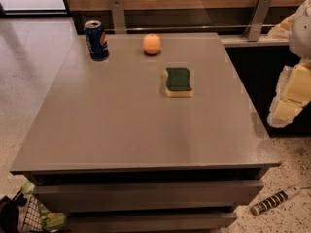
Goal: Knock pepsi can over
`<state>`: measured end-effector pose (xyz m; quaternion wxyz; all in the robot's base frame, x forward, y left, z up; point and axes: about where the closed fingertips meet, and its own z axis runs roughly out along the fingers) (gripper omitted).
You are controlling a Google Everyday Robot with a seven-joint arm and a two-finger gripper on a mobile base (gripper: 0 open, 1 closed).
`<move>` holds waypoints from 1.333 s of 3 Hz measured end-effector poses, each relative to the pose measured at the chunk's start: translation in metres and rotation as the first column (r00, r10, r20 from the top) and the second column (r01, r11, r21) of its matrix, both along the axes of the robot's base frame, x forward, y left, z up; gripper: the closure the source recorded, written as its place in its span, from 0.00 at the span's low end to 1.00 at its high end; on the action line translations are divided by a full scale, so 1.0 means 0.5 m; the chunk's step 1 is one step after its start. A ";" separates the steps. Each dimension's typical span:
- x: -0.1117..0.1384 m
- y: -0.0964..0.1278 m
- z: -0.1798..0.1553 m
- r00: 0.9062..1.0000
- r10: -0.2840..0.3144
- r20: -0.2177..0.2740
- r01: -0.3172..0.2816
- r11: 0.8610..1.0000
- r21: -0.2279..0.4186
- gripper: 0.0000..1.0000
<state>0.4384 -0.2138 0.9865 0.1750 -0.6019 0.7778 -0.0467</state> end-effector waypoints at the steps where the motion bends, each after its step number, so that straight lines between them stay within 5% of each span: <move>1: 0.000 0.000 0.000 1.000 0.000 0.000 0.000 1.000 0.000 0.00; 3: 0.052 0.056 0.011 0.997 0.006 0.083 -0.010 0.998 0.055 0.00; 4: 0.105 0.127 0.011 0.987 -0.039 0.153 0.010 0.983 0.182 0.00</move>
Offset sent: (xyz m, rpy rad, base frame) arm 0.0236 0.0182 0.0022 0.0473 -0.0641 0.0081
